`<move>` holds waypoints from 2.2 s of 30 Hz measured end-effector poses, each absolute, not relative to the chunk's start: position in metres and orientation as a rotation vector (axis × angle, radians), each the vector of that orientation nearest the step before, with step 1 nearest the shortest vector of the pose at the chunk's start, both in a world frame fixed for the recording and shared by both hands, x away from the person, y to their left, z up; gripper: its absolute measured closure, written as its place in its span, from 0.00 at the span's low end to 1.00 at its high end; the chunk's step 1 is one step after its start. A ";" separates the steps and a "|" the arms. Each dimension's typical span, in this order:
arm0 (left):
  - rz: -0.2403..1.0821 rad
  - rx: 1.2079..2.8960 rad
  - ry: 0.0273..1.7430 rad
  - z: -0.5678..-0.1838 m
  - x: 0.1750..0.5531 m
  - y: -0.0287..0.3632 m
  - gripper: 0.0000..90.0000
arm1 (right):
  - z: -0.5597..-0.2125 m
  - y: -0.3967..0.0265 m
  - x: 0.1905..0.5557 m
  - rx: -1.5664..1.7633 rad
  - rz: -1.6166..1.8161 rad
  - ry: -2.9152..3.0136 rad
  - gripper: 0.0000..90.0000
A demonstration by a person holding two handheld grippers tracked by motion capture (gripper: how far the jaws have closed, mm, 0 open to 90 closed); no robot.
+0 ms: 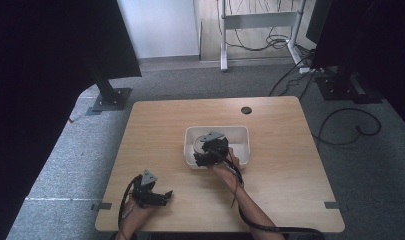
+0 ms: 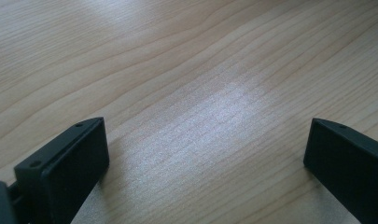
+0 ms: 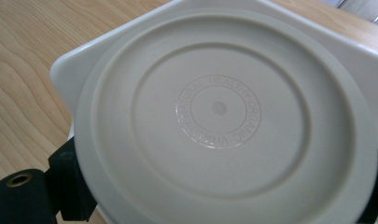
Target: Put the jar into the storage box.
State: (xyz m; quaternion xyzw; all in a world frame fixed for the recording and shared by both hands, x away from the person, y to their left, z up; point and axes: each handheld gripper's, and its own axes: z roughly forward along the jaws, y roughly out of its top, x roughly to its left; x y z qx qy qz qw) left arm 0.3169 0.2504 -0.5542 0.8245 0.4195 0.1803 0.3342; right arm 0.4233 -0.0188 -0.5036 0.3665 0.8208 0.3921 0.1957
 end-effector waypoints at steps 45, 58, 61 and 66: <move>0.470 2.153 1.094 -0.554 0.317 0.250 0.00 | -0.500 -0.024 0.423 0.983 1.036 2.399 0.02; 0.471 2.154 1.093 -0.554 0.317 0.251 0.00 | -0.488 -0.039 0.413 0.928 1.058 2.395 0.04; 0.471 2.154 1.093 -0.554 0.317 0.250 0.00 | -0.486 -0.043 0.410 0.924 1.063 2.392 0.04; 0.472 2.154 1.092 -0.554 0.317 0.251 0.00 | -0.484 -0.050 0.406 0.917 1.076 2.389 0.04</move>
